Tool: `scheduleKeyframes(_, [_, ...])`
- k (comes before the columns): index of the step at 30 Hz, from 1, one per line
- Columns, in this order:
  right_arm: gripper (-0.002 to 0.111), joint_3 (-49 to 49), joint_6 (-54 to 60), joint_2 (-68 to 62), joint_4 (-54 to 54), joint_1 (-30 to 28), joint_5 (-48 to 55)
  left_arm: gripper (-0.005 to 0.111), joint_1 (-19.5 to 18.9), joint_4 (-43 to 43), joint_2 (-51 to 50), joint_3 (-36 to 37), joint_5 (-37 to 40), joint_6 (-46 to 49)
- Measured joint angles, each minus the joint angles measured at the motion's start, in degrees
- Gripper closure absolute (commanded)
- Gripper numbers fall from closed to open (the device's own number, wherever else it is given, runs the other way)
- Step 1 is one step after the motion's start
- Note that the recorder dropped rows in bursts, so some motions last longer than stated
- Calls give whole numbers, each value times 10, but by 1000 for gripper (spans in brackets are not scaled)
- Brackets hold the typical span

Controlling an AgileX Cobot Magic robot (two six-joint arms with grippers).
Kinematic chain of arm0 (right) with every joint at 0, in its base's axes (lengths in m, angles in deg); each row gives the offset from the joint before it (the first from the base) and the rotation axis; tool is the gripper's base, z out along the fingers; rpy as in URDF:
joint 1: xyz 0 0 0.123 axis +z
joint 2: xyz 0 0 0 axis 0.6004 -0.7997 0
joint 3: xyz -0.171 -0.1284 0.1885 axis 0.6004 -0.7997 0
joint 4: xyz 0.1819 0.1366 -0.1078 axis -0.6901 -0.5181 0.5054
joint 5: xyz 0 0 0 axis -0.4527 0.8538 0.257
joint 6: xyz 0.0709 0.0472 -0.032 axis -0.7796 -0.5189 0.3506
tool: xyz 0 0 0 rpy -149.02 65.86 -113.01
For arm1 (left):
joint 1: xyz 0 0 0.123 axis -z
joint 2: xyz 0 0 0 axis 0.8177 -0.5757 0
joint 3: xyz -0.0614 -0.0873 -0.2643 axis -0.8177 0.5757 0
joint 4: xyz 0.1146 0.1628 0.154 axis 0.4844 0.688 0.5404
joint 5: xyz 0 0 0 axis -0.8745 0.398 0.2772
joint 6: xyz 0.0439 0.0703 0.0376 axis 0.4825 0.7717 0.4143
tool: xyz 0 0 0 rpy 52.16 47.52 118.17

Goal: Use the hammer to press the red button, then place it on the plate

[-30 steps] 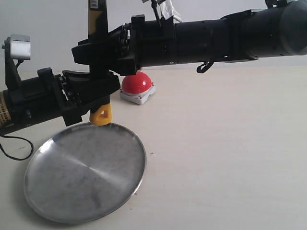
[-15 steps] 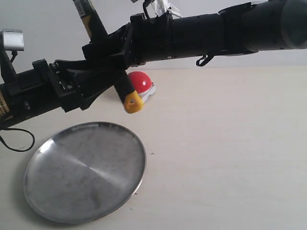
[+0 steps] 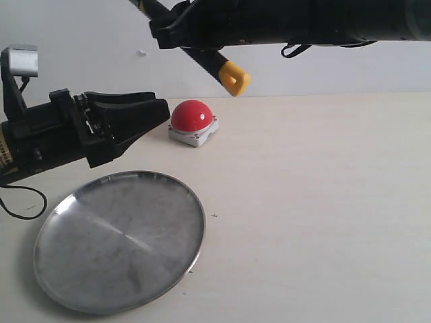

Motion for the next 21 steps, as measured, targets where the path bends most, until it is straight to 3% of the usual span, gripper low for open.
scheduleKeyframes(2, [108, 0, -7, 6, 2, -4, -28, 107, 0, 1, 0, 0, 14, 0])
scheduleKeyframes(6, [108, 0, -60, 28, 62, -8, -71, 107, 0, -19, 0, 0, 81, 0])
scheduleKeyframes(11, [108, 0, -128, 42, 136, -8, -76, 107, 0, -145, 8, 0, 232, 28])
scheduleKeyframes(16, [108, 0, -161, 41, 170, -8, -71, 107, 0, -380, 41, 0, 384, 201])
scheduleKeyframes(21, [108, 0, -173, 41, 177, -8, -68, 107, 0, -580, 103, 31, 391, 401])
